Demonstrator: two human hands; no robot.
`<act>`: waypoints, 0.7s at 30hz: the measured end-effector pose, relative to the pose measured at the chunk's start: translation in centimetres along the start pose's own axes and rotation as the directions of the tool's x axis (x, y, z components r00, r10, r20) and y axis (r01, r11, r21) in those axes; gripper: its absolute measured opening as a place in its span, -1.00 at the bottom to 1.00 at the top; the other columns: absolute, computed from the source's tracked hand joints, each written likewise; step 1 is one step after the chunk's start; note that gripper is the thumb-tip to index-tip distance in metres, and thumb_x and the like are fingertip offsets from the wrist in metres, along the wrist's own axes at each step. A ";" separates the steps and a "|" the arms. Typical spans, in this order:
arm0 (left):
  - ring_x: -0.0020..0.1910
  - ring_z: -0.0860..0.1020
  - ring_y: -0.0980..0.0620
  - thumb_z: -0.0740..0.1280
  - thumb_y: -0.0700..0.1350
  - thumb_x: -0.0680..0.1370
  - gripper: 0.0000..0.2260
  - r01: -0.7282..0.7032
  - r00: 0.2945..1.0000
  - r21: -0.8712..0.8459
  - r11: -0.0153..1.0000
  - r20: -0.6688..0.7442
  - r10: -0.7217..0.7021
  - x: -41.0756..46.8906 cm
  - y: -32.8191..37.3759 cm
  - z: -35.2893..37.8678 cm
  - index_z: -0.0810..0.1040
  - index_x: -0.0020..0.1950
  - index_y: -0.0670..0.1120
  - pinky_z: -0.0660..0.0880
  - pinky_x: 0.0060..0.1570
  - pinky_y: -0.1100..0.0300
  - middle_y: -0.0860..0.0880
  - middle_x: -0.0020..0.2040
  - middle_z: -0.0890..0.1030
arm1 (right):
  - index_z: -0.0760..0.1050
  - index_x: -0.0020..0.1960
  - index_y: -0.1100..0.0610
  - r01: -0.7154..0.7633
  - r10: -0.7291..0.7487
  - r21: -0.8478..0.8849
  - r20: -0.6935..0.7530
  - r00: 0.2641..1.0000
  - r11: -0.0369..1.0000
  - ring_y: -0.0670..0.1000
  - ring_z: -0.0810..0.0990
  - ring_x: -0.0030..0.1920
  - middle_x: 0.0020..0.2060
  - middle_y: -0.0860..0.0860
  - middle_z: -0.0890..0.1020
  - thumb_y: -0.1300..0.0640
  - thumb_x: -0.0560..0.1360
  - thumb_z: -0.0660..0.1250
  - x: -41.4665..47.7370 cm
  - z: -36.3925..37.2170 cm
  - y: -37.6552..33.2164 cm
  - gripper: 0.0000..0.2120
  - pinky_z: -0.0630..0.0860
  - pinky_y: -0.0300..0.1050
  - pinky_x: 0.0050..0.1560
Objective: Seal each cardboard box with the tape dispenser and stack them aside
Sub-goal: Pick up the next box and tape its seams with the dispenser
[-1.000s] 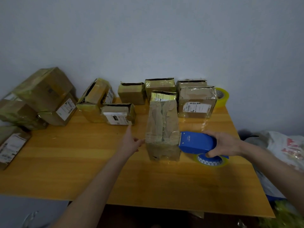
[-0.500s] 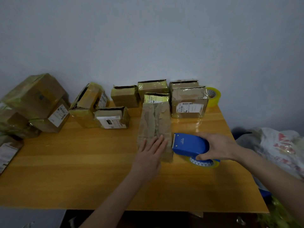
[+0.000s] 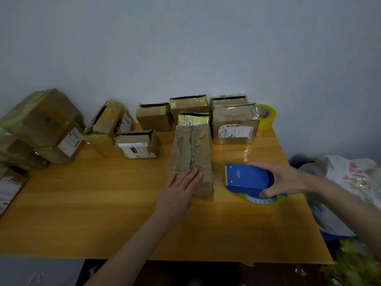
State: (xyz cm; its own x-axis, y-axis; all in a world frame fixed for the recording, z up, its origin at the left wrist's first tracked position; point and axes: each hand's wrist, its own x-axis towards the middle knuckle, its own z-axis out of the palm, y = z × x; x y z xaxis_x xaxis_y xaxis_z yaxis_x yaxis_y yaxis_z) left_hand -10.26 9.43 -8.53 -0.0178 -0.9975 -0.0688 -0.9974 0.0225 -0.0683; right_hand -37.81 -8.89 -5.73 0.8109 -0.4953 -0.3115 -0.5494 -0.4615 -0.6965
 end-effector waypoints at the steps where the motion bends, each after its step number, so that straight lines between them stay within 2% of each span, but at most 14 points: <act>1: 0.53 -0.21 0.11 0.17 0.01 0.59 -0.28 -0.001 1.000 -0.001 1.000 -0.003 0.001 0.0 0.0 -0.1 -0.30 0.53 0.10 -0.28 0.50 0.00 0.10 0.56 -0.20 | 0.19 0.17 -0.57 -0.030 0.030 -0.032 0.008 1.000 0.999 -0.21 0.51 0.11 0.16 -0.23 0.49 0.07 0.33 0.52 -0.3 -0.5 0.2 -0.26 0.51 -0.34 -0.02; 5: 0.54 -0.16 0.11 0.18 0.02 0.58 -0.31 0.005 1.000 -0.018 1.000 -0.009 -0.005 0.3 0.1 -0.3 -0.22 0.55 0.10 -0.22 0.51 -0.02 0.10 0.57 -0.14 | 0.19 0.39 -0.32 -0.133 0.147 -0.214 0.047 0.988 0.968 -0.12 0.52 0.03 0.09 -0.19 0.52 -0.01 0.33 0.49 0.0 -0.6 -0.5 -0.25 0.47 -0.30 -0.06; 8: 0.54 -0.17 0.12 0.18 0.03 0.58 -0.29 0.015 1.000 -0.016 1.000 -0.008 -0.015 0.3 0.0 -0.1 -0.26 0.53 0.13 -0.23 0.51 -0.01 0.11 0.57 -0.16 | 0.24 0.39 -0.23 -0.131 0.169 -0.371 0.071 0.983 0.919 -0.06 0.51 -0.01 0.01 -0.15 0.53 -0.07 0.34 0.44 1.5 0.4 -2.5 -0.32 0.50 -0.12 -0.05; 10: 0.54 -0.18 0.12 0.18 0.04 0.58 -0.28 0.011 1.000 -0.018 1.000 -0.007 -0.011 0.3 -0.1 0.0 -0.29 0.52 0.14 -0.25 0.51 -0.01 0.11 0.57 -0.16 | 0.24 0.38 -0.20 -0.142 0.201 -0.460 0.080 0.976 0.876 -0.02 0.50 -0.03 -0.03 -0.13 0.52 -0.12 0.34 0.43 2.5 0.8 -3.7 -0.33 0.50 -0.08 -0.09; 14: 0.53 -0.18 0.12 0.21 0.01 0.56 -0.27 0.007 1.000 -0.049 0.999 -0.022 -0.008 0.5 0.0 0.0 -0.27 0.51 0.15 -0.30 0.49 0.02 0.12 0.57 -0.15 | 0.26 0.37 -0.20 -0.189 0.277 -0.487 0.114 0.954 0.853 0.03 0.52 -0.01 0.01 -0.09 0.54 -0.13 0.31 0.43 4.2 0.7 -5.3 -0.33 0.56 0.02 0.00; 16: 0.53 -0.18 0.12 0.20 0.00 0.56 -0.28 0.009 0.999 -0.049 0.999 -0.041 -0.011 0.3 -0.1 0.1 -0.25 0.53 0.14 -0.31 0.48 0.02 0.12 0.57 -0.15 | 0.30 0.35 -0.18 -0.206 0.302 -0.525 0.102 0.948 0.825 0.03 0.52 -0.03 -0.02 -0.09 0.53 -0.15 0.29 0.42 5.0 0.7 -6.0 -0.34 0.55 -0.02 -0.06; 19: 0.53 -0.21 0.11 0.18 -0.01 0.57 -0.27 -0.004 0.999 -0.051 0.999 -0.034 0.003 0.0 -0.1 0.3 -0.33 0.49 0.16 -0.34 0.47 0.02 0.12 0.56 -0.19 | 0.41 0.28 -0.15 -0.173 0.317 -0.686 0.088 0.944 0.706 0.01 0.53 -0.11 -0.13 -0.09 0.55 -0.20 0.27 0.40 5.8 2.1 -5.9 -0.41 0.42 -0.17 -0.28; 21: 0.53 -0.22 0.10 0.17 -0.02 0.56 -0.26 -0.009 0.999 -0.054 0.998 -0.051 0.006 0.0 -0.3 0.4 -0.38 0.46 0.17 -0.34 0.48 0.02 0.12 0.55 -0.22 | 0.41 0.28 -0.16 -0.227 0.341 -0.561 0.105 0.934 0.796 -0.02 0.54 -0.13 -0.18 -0.14 0.53 -0.19 0.27 0.41 5.9 2.1 -4.9 -0.41 0.44 -0.17 -0.29</act>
State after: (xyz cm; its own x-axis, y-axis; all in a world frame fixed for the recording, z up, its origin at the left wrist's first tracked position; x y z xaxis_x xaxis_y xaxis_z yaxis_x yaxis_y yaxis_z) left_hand -9.98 9.42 -8.97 -0.0276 -0.9994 -0.0185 -0.9995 0.0278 -0.0134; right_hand -29.88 -7.99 -5.54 0.5915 -0.5425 -0.5965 -0.7345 -0.6677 -0.1212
